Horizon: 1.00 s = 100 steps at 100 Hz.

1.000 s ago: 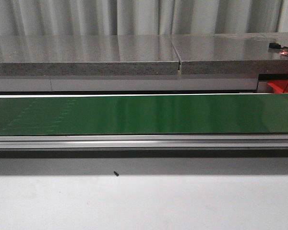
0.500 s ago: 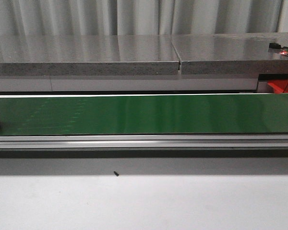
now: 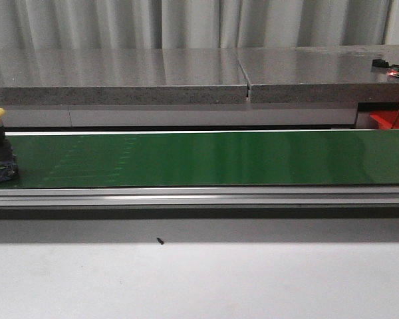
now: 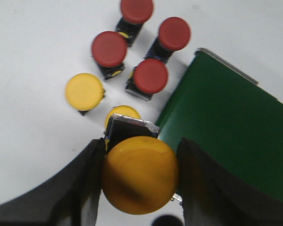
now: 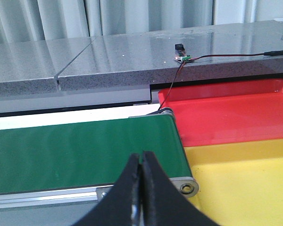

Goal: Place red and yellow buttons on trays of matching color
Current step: 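Set the second yellow button on the green belt and release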

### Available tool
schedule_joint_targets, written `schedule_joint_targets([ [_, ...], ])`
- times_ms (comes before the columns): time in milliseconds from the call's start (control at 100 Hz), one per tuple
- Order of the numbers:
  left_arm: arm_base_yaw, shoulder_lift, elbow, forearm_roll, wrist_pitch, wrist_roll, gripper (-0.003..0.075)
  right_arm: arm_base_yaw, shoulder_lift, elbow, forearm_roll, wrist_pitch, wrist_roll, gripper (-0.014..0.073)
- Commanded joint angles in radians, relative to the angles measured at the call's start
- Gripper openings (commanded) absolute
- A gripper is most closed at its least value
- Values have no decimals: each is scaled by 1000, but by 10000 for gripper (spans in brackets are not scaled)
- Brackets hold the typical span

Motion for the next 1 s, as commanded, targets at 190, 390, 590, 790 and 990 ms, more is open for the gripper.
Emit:
schedule_joint_targets([
  [190,-121,31,-36,-22,-59,0,215,-5,-21,-14,-12,-78,-1,-67],
  [390,-155,72,-36,-28,-57,9,215,-5,-21,-14,-12,-78,-1,-67],
  [590,-161,116,-36,-28,-59,22,216,-5,-21,-14,-12,-78,-1,-67],
  [790,-161,121,-46,-64,-43,66,472,-5,-21,-14,-12,-78,-1,-67],
  [990,-167,97,-69,-90,-55,70,545,-5,-21,-14,-12,-78,-1,-67],
])
